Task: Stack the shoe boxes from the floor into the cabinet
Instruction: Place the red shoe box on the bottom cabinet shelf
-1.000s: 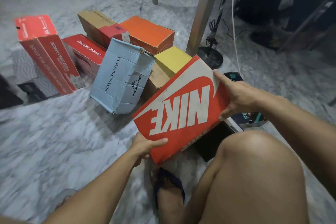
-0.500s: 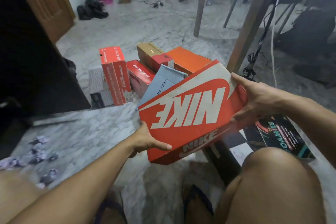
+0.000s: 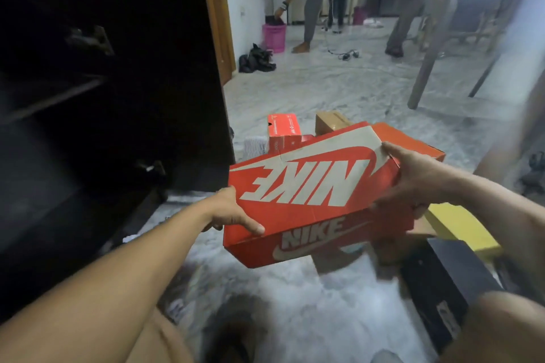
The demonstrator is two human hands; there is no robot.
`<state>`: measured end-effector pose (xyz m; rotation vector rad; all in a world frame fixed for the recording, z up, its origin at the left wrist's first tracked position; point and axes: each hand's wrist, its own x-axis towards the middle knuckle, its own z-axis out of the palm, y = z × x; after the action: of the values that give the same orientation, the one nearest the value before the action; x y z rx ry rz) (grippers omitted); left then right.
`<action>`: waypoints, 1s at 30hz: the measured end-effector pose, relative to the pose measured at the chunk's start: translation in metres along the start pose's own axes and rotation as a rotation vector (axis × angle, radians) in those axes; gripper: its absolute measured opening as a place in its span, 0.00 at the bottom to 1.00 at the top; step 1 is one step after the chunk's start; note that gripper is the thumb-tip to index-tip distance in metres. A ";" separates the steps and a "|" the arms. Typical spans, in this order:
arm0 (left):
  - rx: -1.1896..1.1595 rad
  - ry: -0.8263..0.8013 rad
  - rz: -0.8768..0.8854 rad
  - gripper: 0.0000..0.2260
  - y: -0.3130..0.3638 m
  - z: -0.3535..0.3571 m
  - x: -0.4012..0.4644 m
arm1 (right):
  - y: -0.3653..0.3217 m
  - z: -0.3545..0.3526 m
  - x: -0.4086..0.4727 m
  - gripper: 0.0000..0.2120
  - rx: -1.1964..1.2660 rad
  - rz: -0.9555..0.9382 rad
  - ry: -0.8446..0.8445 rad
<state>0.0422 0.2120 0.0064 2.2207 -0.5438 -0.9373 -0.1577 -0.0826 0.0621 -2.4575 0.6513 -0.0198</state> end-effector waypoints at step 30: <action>0.072 0.466 -0.612 0.64 -0.249 -0.178 -0.006 | -0.244 0.288 0.227 0.46 0.115 -0.330 -0.477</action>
<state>0.1994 0.4619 -0.0729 2.6088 0.3409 -0.6373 0.1974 0.1420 -0.0713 -2.3075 0.0361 0.3762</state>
